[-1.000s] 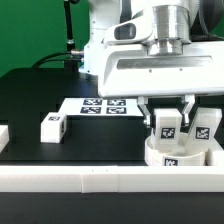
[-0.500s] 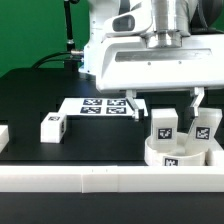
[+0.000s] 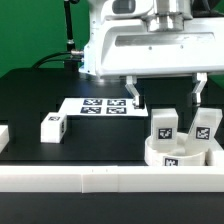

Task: Assemble stool

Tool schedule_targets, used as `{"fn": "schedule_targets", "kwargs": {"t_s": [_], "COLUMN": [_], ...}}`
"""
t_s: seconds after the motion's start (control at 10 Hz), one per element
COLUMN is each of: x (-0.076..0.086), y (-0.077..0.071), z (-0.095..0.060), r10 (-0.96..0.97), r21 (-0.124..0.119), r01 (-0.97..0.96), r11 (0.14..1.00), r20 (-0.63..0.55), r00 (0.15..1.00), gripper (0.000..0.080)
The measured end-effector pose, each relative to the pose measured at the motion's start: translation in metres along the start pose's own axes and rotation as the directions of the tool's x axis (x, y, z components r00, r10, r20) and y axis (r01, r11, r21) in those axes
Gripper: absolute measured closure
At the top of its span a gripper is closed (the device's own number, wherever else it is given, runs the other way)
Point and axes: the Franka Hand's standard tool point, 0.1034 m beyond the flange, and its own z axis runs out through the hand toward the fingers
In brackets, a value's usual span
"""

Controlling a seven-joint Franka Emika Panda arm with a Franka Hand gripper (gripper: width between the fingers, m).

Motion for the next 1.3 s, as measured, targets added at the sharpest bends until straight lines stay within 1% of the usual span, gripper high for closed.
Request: {"fn": "schedule_targets", "kwargs": {"t_s": [0.1, 0.2, 0.3, 0.4, 0.5, 0.6, 0.7, 1.0, 1.1, 1.2, 1.3], "x": [-0.001, -0.011, -0.005, -0.002, -0.010, -0.007, -0.007, -0.018, -0.022, -0.023, -0.023], "y": [0.000, -0.002, -0.004, -0.004, -0.003, -0.003, -0.002, 0.000, -0.001, -0.002, -0.002], "z": [0.001, 0.005, 0.004, 0.005, 0.007, 0.010, 0.013, 0.018, 0.020, 0.020, 0.020], "r10": [0.000, 0.001, 0.001, 0.001, -0.001, -0.001, 0.001, 0.003, 0.001, 0.000, 0.018], "r21": [0.001, 0.014, 0.025, 0.029, 0.036, 0.038, 0.034, 0.030, 0.029, 0.029, 0.024], "r01": [0.000, -0.003, -0.006, -0.009, -0.013, -0.015, -0.014, -0.015, -0.013, -0.011, -0.028], "r11": [1.000, 1.000, 1.000, 1.000, 0.999, 0.999, 0.999, 0.999, 0.999, 1.000, 0.999], "r20": [0.007, 0.133, 0.218, 0.262, 0.357, 0.383, 0.359, 0.360, 0.357, 0.355, 0.356], "r00": [1.000, 0.991, 0.976, 0.965, 0.934, 0.924, 0.933, 0.933, 0.934, 0.935, 0.934], "gripper": [0.0151, 0.0151, 0.0151, 0.0151, 0.0151, 0.0151, 0.0151, 0.0173, 0.0347, 0.0347, 0.0463]}}
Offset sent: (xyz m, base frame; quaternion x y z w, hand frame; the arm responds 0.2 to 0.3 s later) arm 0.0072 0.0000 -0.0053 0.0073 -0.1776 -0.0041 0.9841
